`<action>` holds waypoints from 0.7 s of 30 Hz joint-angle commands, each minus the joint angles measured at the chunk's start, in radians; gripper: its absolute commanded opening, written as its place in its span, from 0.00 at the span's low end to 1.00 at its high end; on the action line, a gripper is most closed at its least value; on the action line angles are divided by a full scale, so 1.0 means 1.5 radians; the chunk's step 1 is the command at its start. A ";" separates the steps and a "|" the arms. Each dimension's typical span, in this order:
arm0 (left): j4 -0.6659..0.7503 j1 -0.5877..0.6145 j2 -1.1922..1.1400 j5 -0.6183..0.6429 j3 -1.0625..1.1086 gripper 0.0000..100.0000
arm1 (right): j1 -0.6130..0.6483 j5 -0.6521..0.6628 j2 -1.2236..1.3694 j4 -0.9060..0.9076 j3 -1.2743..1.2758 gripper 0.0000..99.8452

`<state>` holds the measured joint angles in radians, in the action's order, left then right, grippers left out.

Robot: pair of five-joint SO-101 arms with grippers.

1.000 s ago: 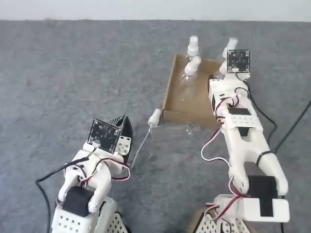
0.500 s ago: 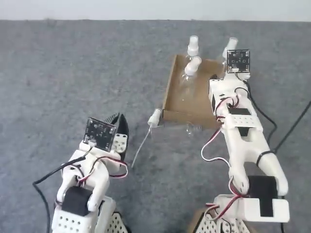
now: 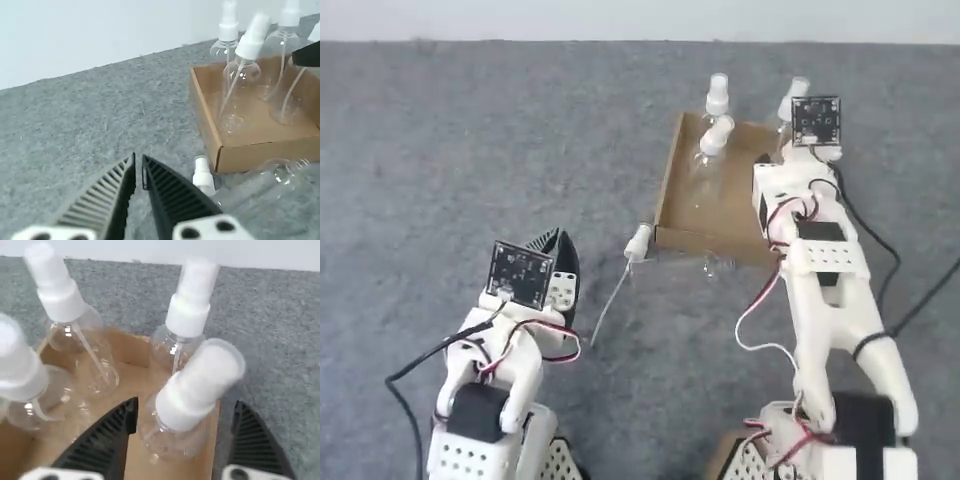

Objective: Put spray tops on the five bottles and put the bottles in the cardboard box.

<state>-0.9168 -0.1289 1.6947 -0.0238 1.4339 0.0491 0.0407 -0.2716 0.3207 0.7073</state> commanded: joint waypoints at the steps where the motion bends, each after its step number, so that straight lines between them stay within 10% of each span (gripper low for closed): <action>1: 0.020 0.007 0.011 -0.005 -0.005 0.01 | 0.018 -0.007 -0.074 0.055 -0.084 0.24; 21: 0.017 0.009 0.011 -0.004 -0.004 0.01 | 0.338 -0.123 -0.203 0.417 -0.074 0.23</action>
<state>-0.9168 -0.1197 1.6947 -0.0238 1.4339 0.4864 -0.0284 -0.5386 0.9375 0.5846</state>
